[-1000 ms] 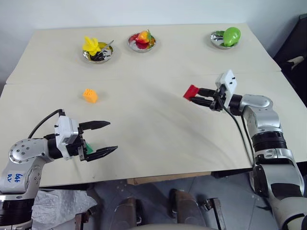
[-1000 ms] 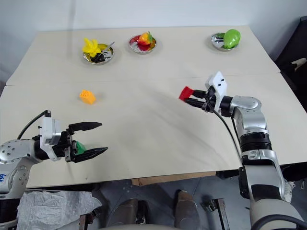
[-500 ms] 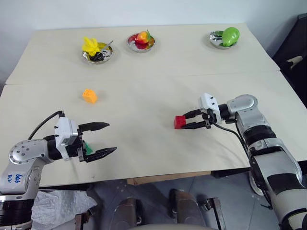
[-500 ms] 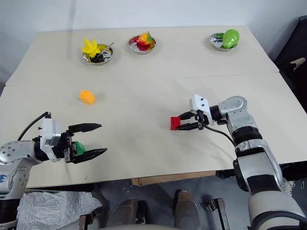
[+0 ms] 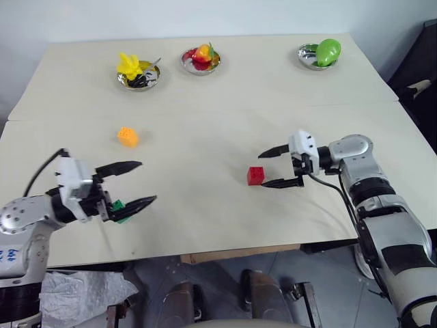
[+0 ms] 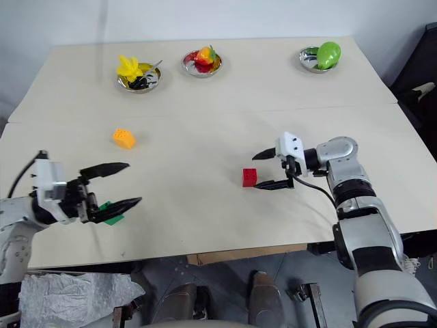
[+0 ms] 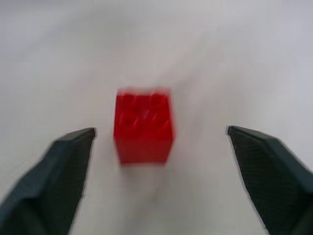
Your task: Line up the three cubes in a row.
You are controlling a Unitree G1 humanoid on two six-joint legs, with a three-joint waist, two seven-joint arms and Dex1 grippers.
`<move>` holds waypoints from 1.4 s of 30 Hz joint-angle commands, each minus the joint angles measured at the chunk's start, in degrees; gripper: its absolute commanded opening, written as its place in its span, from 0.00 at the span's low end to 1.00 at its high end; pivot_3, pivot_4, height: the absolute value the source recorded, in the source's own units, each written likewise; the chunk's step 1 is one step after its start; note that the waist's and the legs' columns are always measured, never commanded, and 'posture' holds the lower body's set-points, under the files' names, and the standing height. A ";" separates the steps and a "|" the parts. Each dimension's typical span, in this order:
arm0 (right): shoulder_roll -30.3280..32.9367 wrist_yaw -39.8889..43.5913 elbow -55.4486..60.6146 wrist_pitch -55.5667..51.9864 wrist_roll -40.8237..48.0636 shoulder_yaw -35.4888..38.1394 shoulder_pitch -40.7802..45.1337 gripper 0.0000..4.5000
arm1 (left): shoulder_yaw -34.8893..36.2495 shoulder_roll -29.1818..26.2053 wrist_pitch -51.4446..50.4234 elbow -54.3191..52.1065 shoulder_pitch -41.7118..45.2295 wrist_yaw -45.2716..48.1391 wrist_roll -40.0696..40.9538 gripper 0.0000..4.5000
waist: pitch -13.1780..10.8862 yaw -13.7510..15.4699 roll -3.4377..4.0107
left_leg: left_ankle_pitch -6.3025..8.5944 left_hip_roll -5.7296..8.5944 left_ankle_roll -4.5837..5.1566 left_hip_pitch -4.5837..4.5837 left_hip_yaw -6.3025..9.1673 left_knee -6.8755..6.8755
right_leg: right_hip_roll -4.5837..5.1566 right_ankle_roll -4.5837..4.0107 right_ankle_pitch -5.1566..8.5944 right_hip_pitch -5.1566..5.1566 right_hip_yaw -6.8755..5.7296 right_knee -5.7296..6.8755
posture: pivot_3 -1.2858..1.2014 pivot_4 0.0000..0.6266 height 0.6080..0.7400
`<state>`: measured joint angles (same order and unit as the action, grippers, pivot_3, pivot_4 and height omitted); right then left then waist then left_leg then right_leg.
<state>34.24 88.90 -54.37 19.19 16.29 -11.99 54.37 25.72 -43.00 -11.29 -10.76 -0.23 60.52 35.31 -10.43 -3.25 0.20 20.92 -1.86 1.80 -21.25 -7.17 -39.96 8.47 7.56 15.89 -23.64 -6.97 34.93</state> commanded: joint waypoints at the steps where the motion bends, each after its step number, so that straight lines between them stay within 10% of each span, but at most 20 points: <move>1: 4.76 3.60 17.18 -9.30 17.25 -0.06 -5.58 0.99 | 10.37 0.15 -0.41 1.63 -5.18 -1.84 2.99 1.00 | 0.00 0.11 0.00 | 0.00 -0.01 0.00 -0.01 0.03 0.01 | 0.01 -0.01 0.01 0.00 -0.06 -0.01 | 0.52 0.24 1.00; 15: 2.41 3.20 45.15 -18.10 22.57 1.16 -20.34 0.99 | 23.90 11.19 7.11 12.83 -29.88 0.61 0.71 1.00 | 0.04 1.73 -0.10 | 0.22 -0.03 -0.08 0.04 0.07 -0.03 | 0.13 -0.05 0.02 0.02 -0.16 -0.07 | 0.52 0.24 1.00; 31: 9.09 1.25 48.57 -20.99 19.98 7.33 -29.15 0.99 | -0.98 4.70 7.95 13.75 -6.47 -0.55 -8.96 1.00 | 0.12 1.94 -0.21 | 0.30 0.05 -0.01 0.02 -0.05 -0.06 | 0.09 -0.22 -0.05 0.03 -0.59 -0.09 | 0.52 0.24 1.00; 42: 9.35 -3.42 53.56 -21.08 18.39 13.79 -36.49 1.00 | -5.07 -0.77 5.69 14.15 -2.48 5.59 -7.91 0.33 | 0.11 2.14 -0.22 | 0.31 -0.08 -0.03 0.06 -0.13 -0.10 | 0.10 -0.22 -0.05 0.02 -0.62 -0.08 | 0.52 0.24 1.00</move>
<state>42.62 86.04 -2.87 -2.29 34.29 -0.53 18.54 21.11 -43.14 -5.17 5.18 -3.94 65.33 26.65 -10.31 -1.10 -0.02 21.24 -1.93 1.77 -21.20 -7.28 -40.06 8.58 7.34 15.83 -23.60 -7.59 34.84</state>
